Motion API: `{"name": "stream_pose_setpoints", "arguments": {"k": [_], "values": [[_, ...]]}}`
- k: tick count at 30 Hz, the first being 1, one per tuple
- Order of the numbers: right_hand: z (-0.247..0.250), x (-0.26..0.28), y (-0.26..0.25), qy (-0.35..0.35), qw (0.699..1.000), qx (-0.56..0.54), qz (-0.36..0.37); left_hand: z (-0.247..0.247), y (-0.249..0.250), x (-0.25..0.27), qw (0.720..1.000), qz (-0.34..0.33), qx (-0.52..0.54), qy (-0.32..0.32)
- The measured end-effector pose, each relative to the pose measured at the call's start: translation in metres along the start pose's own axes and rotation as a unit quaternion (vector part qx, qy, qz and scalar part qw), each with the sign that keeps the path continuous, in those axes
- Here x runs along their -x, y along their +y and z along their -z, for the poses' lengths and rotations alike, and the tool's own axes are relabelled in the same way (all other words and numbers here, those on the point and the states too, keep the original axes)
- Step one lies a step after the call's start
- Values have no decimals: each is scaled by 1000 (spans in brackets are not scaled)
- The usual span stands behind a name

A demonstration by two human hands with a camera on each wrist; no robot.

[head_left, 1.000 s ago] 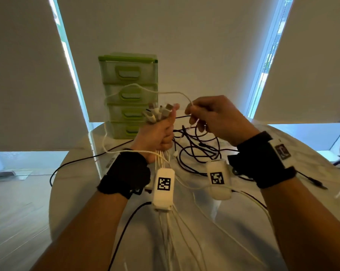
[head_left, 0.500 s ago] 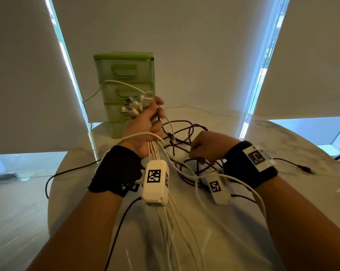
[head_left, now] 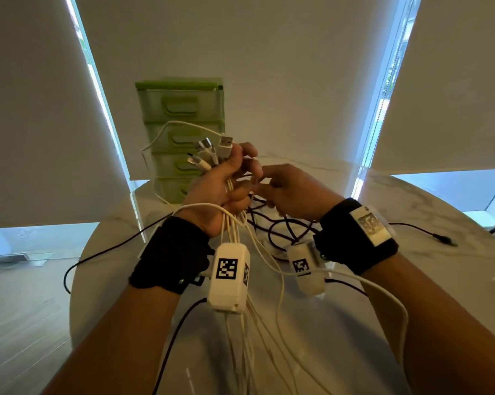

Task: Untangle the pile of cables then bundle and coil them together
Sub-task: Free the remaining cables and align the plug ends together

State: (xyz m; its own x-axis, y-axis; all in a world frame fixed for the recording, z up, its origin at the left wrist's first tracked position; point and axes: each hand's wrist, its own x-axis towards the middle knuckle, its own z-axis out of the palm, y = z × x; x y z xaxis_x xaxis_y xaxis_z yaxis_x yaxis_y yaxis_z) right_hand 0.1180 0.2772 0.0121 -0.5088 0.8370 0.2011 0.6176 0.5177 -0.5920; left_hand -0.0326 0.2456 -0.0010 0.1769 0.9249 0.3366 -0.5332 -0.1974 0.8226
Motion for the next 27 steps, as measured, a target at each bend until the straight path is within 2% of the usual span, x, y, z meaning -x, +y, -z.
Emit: {"name": "stream_pose_setpoints", "arguments": {"k": [3,6,8,10,12,15,17,20,22,25,27], "values": [[12,0,2,97,993,-66,10,4,-3,-5,998,44,-29,25],[17,4,-4,105,978,-178,39,6,-14,-7,979,116,-144,82],[19,6,-10,127,966,-216,69,6,-23,-5,955,151,-239,94],[24,7,-13,150,952,-252,84,5,-28,-3,944,161,-273,95],[28,8,-12,138,955,-251,73,6,-29,-3,947,159,-260,97],[22,8,-5,123,974,-187,47,8,-28,-5,954,161,-245,67],[18,6,-3,149,971,-179,49,10,-27,-6,954,177,-240,37],[21,2,-3,202,960,-179,72,13,-24,-8,968,207,-139,-5],[24,1,-2,206,962,-159,78,14,-19,-8,974,209,-87,-19],[26,4,-3,192,971,-121,76,12,-16,-8,979,185,-88,-16],[29,9,-4,123,987,-82,55,13,-13,-9,982,171,-77,4]]}}
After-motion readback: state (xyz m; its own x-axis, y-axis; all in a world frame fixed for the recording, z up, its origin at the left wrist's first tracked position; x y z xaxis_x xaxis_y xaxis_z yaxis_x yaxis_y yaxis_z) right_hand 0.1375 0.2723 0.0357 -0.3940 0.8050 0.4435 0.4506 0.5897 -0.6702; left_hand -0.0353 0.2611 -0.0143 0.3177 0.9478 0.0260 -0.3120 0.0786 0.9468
